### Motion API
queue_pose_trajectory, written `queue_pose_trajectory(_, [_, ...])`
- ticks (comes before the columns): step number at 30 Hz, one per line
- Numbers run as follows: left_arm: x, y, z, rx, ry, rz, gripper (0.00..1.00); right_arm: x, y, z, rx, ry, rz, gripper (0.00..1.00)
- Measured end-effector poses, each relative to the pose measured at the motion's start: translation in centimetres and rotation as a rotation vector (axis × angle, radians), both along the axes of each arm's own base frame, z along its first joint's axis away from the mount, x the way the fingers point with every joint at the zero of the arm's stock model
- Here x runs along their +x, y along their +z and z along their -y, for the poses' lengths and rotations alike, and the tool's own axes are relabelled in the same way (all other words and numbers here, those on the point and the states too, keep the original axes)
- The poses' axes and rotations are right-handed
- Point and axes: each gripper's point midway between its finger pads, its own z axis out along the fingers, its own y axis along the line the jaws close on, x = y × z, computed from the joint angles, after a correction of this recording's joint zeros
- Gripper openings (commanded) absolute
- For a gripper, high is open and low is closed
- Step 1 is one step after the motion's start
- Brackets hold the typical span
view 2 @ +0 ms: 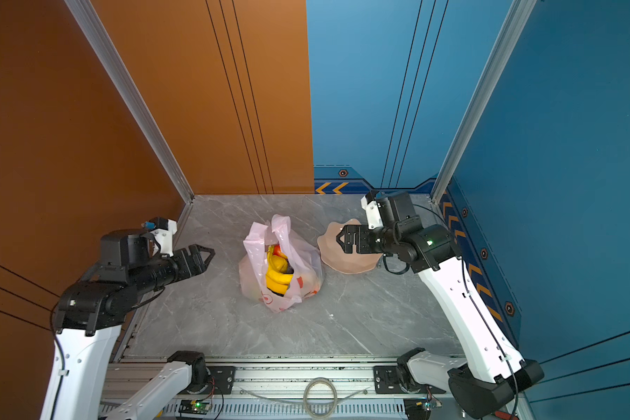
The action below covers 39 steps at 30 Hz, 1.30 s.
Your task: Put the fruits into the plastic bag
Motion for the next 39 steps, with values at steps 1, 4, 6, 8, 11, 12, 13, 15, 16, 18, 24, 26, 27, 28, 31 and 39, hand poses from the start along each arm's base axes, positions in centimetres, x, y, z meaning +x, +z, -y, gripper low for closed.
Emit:
queue_pose_trajectory(1, [0.0,0.0,-0.5,0.023,0.018,0.003,0.85,0.0,0.0,0.4,-0.018,-0.011,0.009,1.00])
queue_pose_trajectory(4, [-0.1,-0.1,-1.9,0.087,0.067,0.009,0.85,0.0,0.4,1.8,-0.063,-0.047,0.044,1.00])
queue_pose_trajectory(6, [-0.2,-0.1,-2.7,0.126,0.095,0.014,0.85,0.0,0.7,2.6,-0.084,-0.069,0.067,1.00])
queue_pose_trajectory(8, [-0.2,-0.3,-3.3,0.158,0.119,0.017,0.85,-0.2,1.0,3.4,-0.097,-0.090,0.092,1.00])
queue_pose_trajectory(11, [-0.5,-0.9,-4.1,0.193,0.148,0.016,0.90,-0.4,1.3,4.4,-0.100,-0.123,0.136,1.00])
queue_pose_trajectory(12, [-0.6,-1.1,-4.3,0.201,0.154,0.017,0.91,-0.5,1.4,4.8,-0.098,-0.135,0.153,1.00])
queue_pose_trajectory(13, [-0.7,-1.2,-4.4,0.205,0.160,0.020,0.91,-0.6,1.5,5.1,-0.097,-0.146,0.167,1.00])
queue_pose_trajectory(15, [-0.7,-1.4,-4.8,0.218,0.177,0.029,0.91,-0.7,1.8,5.7,-0.091,-0.166,0.199,1.00])
queue_pose_trajectory(16, [-0.6,-1.3,-5.0,0.223,0.186,0.037,0.91,-0.7,1.8,5.8,-0.086,-0.170,0.211,1.00])
queue_pose_trajectory(18, [-0.5,-1.3,-5.3,0.235,0.207,0.061,0.92,-0.8,1.9,6.0,-0.079,-0.175,0.234,1.00])
queue_pose_trajectory(24, [-0.3,-1.6,-5.5,0.264,0.223,0.164,0.92,-1.2,0.5,6.3,-0.053,-0.176,0.334,1.00])
queue_pose_trajectory(26, [-0.3,-1.8,-5.5,0.268,0.223,0.205,0.93,-1.6,0.2,6.8,-0.039,-0.193,0.393,1.00])
queue_pose_trajectory(27, [-0.2,-2.0,-5.4,0.270,0.222,0.233,0.93,-1.8,0.1,7.1,-0.033,-0.205,0.428,1.00])
queue_pose_trajectory(28, [-0.2,-2.1,-5.4,0.272,0.219,0.251,0.94,-2.1,0.1,7.4,-0.026,-0.220,0.465,1.00])
queue_pose_trajectory(31, [-0.1,-2.6,-5.3,0.286,0.211,0.310,0.98,-2.8,0.4,8.5,-0.011,-0.258,0.584,1.00])
queue_pose_trajectory(39, [-0.1,-5.0,-5.2,0.327,0.197,0.493,0.98,-3.1,-0.7,10.8,-0.053,-0.355,0.737,1.00])
